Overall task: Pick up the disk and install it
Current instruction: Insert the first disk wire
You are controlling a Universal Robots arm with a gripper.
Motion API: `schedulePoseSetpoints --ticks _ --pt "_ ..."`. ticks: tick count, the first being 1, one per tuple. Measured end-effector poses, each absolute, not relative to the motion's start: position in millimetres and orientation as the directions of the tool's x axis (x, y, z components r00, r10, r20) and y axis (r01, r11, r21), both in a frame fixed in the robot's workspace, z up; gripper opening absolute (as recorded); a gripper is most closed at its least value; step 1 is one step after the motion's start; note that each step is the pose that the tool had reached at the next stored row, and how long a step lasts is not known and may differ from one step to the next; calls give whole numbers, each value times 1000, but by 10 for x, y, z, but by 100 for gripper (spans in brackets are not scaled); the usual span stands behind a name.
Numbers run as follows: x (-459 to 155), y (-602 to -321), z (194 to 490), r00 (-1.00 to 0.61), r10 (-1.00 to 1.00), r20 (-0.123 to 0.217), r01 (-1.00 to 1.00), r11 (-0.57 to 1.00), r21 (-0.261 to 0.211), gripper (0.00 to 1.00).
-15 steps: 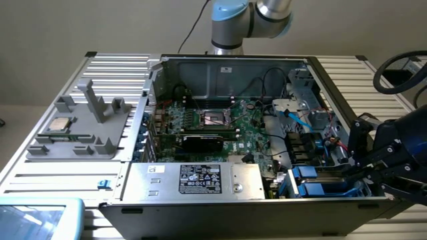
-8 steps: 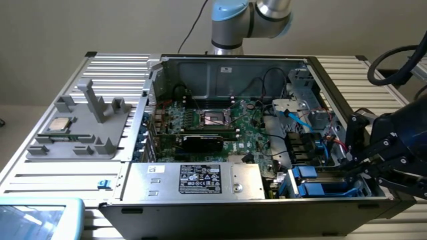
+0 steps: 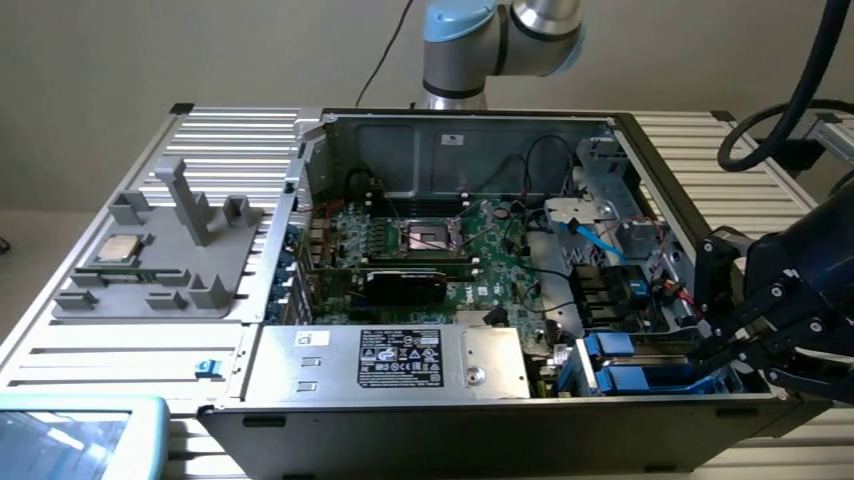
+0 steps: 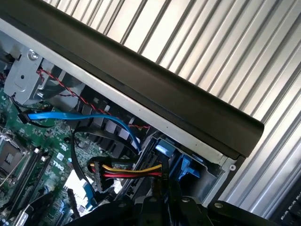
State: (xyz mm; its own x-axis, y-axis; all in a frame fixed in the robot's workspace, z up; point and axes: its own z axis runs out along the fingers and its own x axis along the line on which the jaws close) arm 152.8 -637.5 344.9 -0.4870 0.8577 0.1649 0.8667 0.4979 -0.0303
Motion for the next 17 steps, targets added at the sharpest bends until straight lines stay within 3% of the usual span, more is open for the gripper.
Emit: schedulePoseSetpoints --ticks 7,13,17 --pt "1493 -6359 3449 -487 859 160 867 497 -33 16" --pt "1470 -6355 3450 -487 866 111 868 494 -52 16" --pt "1469 -6355 3449 -487 867 106 868 494 -54 16"
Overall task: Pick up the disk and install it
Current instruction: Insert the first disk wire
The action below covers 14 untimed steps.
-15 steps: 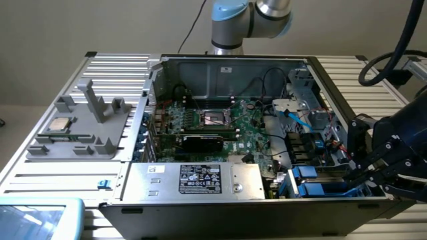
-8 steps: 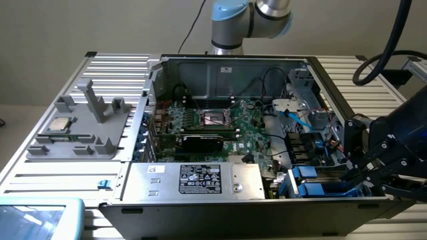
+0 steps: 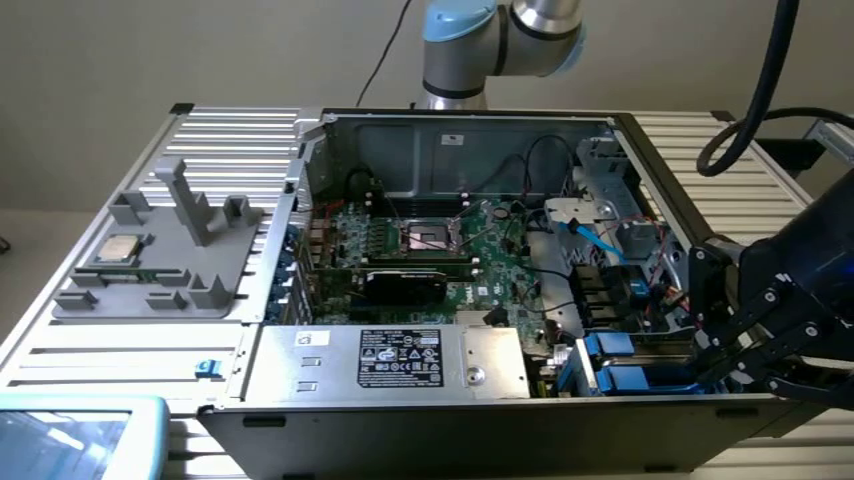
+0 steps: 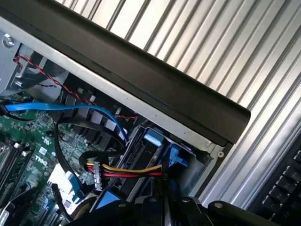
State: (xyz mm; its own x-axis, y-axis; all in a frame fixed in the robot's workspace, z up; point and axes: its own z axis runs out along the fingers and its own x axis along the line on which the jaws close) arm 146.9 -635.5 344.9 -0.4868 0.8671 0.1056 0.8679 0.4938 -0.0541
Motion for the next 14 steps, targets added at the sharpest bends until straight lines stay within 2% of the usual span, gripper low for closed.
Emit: schedulePoseSetpoints --ticks 14 --pt "1436 -6162 3449 -483 869 105 870 490 -54 16"
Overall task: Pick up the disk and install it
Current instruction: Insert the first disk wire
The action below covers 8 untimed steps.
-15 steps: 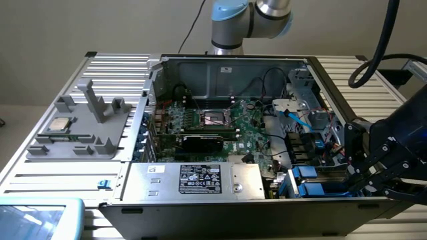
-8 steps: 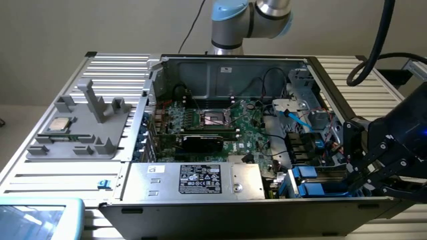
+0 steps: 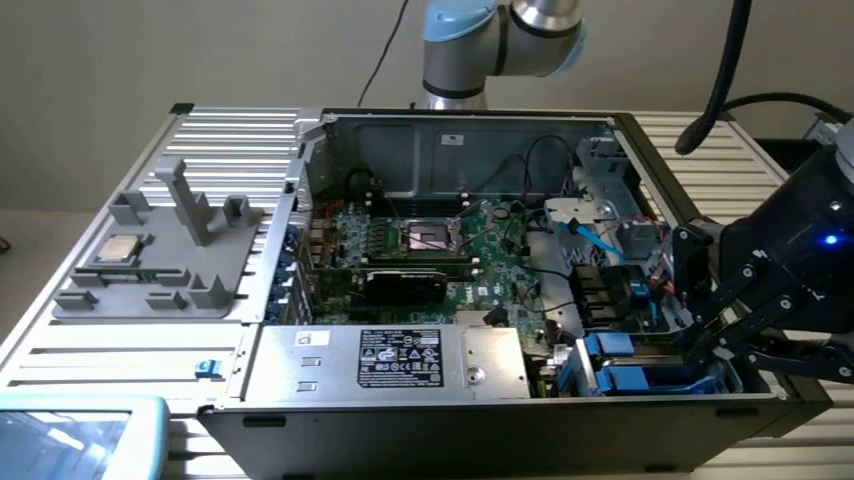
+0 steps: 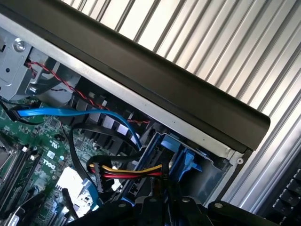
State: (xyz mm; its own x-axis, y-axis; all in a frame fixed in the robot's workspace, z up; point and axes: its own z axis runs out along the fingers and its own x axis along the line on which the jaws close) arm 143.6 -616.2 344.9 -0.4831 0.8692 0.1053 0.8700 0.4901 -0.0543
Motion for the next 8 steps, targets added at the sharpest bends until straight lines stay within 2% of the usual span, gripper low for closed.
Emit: schedulePoseSetpoints --ticks 8 --pt "1434 -6106 3449 -482 871 97 870 489 -59 16"
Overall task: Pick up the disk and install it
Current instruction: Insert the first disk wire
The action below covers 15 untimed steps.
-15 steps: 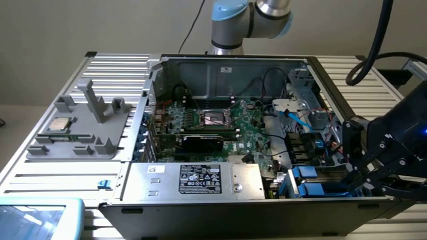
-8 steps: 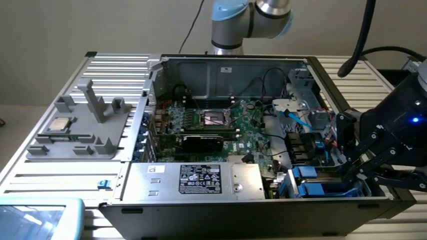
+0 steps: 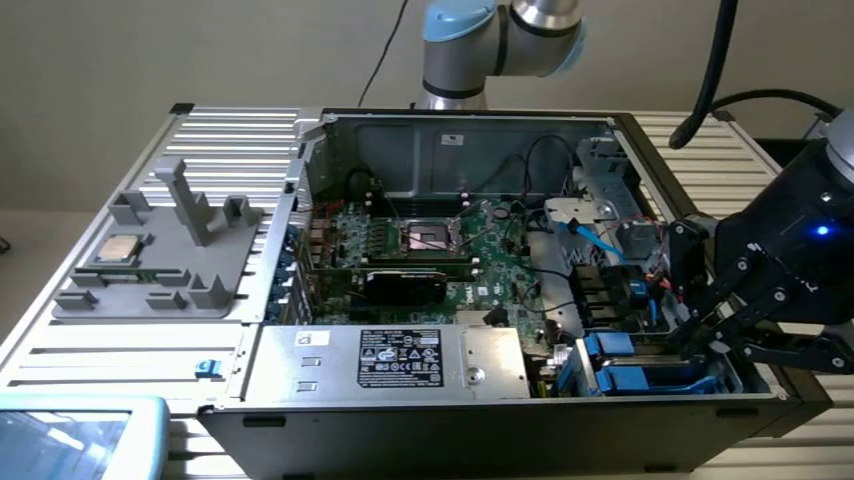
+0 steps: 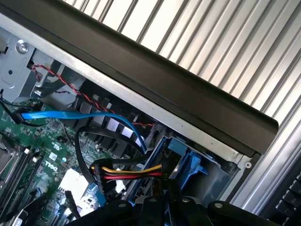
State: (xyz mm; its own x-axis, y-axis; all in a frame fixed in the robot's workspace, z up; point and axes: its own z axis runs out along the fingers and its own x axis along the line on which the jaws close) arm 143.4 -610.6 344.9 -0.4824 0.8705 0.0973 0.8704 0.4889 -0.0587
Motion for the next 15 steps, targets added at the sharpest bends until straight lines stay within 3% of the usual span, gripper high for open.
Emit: schedulePoseSetpoints --ticks 10,15 --pt "1434 -6102 3449 -464 884 63 880 468 -77 16" --pt "1434 -6100 3451 -443 894 62 891 447 -77 16"
